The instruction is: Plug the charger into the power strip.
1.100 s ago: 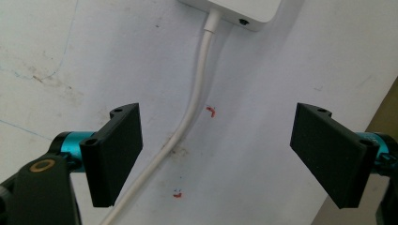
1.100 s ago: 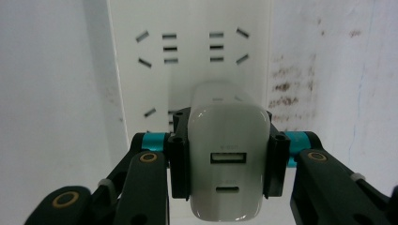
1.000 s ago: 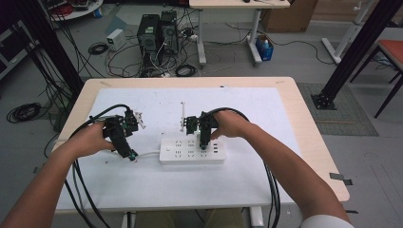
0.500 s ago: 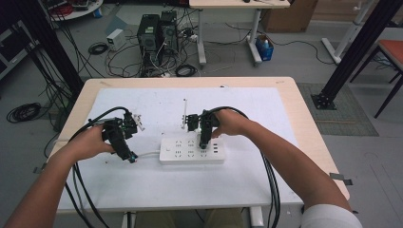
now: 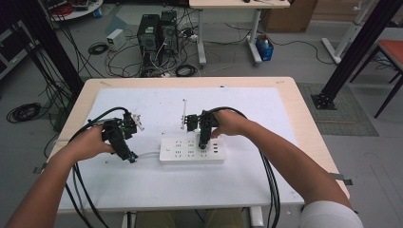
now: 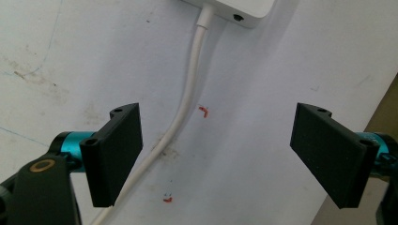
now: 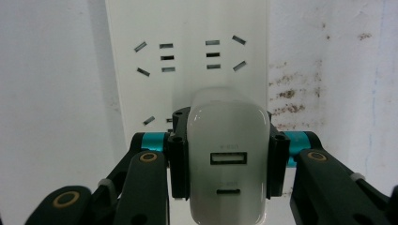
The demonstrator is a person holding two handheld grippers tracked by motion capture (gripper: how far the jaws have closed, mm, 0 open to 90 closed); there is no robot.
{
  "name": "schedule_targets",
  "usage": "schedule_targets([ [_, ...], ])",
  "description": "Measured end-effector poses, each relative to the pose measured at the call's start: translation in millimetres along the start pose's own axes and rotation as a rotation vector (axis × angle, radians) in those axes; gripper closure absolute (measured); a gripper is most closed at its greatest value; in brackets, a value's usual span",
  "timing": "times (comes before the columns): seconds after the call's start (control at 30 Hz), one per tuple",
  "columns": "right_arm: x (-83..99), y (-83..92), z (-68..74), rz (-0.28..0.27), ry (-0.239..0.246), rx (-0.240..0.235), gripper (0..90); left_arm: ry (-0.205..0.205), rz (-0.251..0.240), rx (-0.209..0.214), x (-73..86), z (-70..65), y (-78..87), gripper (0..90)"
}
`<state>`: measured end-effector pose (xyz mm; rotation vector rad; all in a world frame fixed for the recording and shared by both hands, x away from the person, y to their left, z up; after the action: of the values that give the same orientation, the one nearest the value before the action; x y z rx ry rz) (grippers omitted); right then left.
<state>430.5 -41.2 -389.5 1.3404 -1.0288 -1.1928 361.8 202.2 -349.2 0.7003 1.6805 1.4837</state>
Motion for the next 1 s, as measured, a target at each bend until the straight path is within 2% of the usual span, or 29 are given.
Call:
schedule_targets([
  [0.07, 1.9, -1.1, -2.4, -0.020, -0.012, -0.016, 62.6, 0.001, -0.002, 0.001, 0.5, 0.5, -0.7, 17.4],
  [0.2, 0.9, -2.7, 8.0, -0.013, -0.001, 0.052, 62.7, 0.003, -0.008, 0.001, 0.9, 0.5, -0.7, 17.4],
  [0.33, -0.7, -4.8, 10.0, 0.005, 0.020, 0.076, 62.7, 0.000, -0.010, -0.001, 1.7, 0.7, 0.4, 17.4],
  [0.43, 3.8, -5.2, 4.1, -0.030, -0.010, 0.033, 62.6, 0.007, -0.015, -0.002, 2.6, 1.1, 1.0, 17.4],
  [0.5, 5.3, -5.9, 4.9, -0.046, -0.019, 0.039, 62.5, 0.007, -0.014, -0.003, 2.9, 1.0, 1.1, 17.4],
  [0.6, 5.1, -6.8, 8.9, -0.042, -0.022, 0.064, 62.6, 0.003, -0.008, 0.000, 2.2, 1.2, 0.5, 17.4],
  [0.77, 5.9, -7.7, 3.5, -0.051, -0.009, 0.024, 62.7, 0.009, -0.008, -0.001, 2.4, 2.4, 0.4, 17.3],
  [1.0, 6.8, -9.3, 7.1, -0.056, -0.005, 0.046, 62.5, 0.005, -0.016, -0.002, 1.6, 0.4, -0.3, 17.3],
])
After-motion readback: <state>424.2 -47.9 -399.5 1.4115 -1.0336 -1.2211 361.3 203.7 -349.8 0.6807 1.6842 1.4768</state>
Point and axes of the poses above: each handheld gripper's, and its own axes: y roughly backward along the jaws, x roughly out of its underside, z roughly to its left, the point moved 2 cm from there along -y, roughly forward along the jaws, and after that the axes turned 10 degrees about y, right-handed, at the moved point
